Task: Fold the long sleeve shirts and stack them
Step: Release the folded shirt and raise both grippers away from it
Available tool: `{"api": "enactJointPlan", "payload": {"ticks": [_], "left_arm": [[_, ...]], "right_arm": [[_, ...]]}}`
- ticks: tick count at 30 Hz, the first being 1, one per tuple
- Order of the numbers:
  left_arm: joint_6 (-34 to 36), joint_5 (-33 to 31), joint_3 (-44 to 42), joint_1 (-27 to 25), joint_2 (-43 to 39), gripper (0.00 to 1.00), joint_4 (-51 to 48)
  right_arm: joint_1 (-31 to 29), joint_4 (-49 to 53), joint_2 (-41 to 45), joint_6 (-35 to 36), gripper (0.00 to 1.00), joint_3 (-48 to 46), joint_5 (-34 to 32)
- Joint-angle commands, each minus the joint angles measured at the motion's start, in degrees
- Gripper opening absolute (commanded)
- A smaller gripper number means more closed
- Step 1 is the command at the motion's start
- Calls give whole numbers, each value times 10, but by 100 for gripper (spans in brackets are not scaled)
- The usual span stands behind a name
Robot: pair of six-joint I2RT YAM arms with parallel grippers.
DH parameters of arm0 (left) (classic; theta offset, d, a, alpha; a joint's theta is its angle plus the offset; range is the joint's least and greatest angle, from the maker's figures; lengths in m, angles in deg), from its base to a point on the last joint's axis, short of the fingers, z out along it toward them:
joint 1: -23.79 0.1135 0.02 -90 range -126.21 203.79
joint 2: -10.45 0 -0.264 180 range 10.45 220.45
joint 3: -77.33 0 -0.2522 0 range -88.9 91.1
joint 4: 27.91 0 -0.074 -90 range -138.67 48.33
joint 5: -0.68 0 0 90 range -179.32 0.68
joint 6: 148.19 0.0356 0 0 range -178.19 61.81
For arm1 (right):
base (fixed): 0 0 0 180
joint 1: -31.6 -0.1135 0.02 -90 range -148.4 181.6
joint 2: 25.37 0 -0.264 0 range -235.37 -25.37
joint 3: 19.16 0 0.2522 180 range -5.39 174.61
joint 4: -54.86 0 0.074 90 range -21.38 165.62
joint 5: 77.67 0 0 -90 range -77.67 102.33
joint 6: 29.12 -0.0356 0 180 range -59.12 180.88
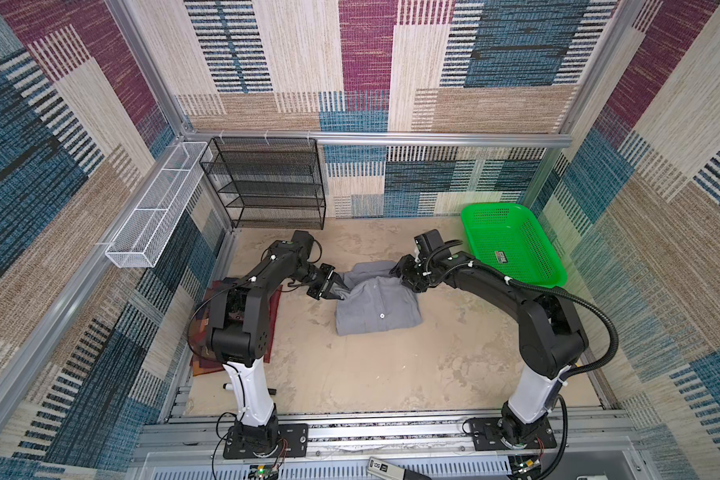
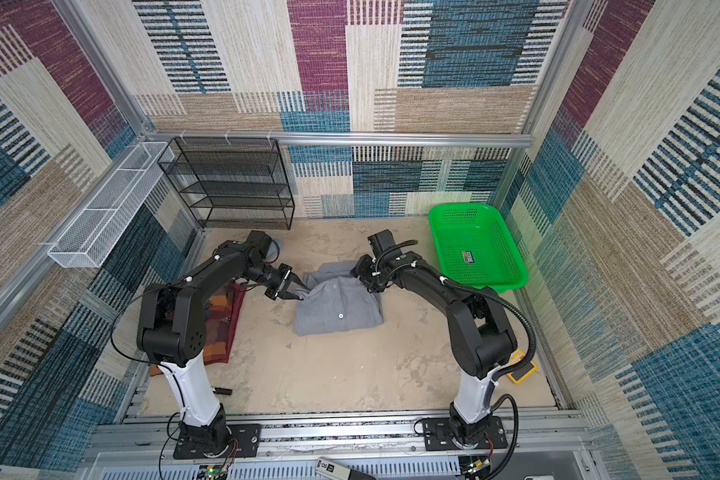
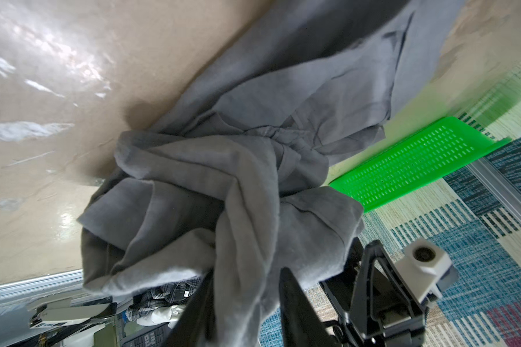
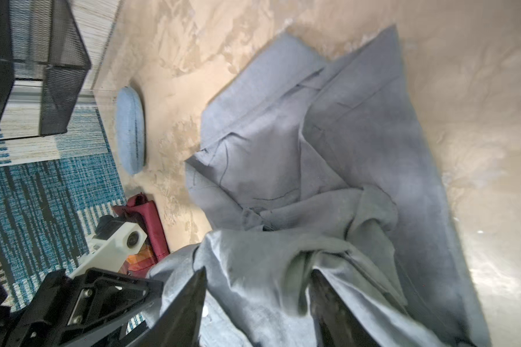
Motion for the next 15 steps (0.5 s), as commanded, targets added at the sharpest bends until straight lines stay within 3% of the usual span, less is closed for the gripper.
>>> {"api": "enactJointPlan", "payload": {"ticks": [1, 8, 15], "left_arm": [[35, 2, 26, 1, 3, 37, -41], [72, 8, 99, 1, 36, 38, -84], [125, -14, 242, 4, 92, 38, -163]], "right_arm": [[1, 5, 25, 30, 59, 3, -46], [0, -33, 61, 152, 66, -14, -50], [-15, -95, 104, 256, 66, -46, 13]]}}
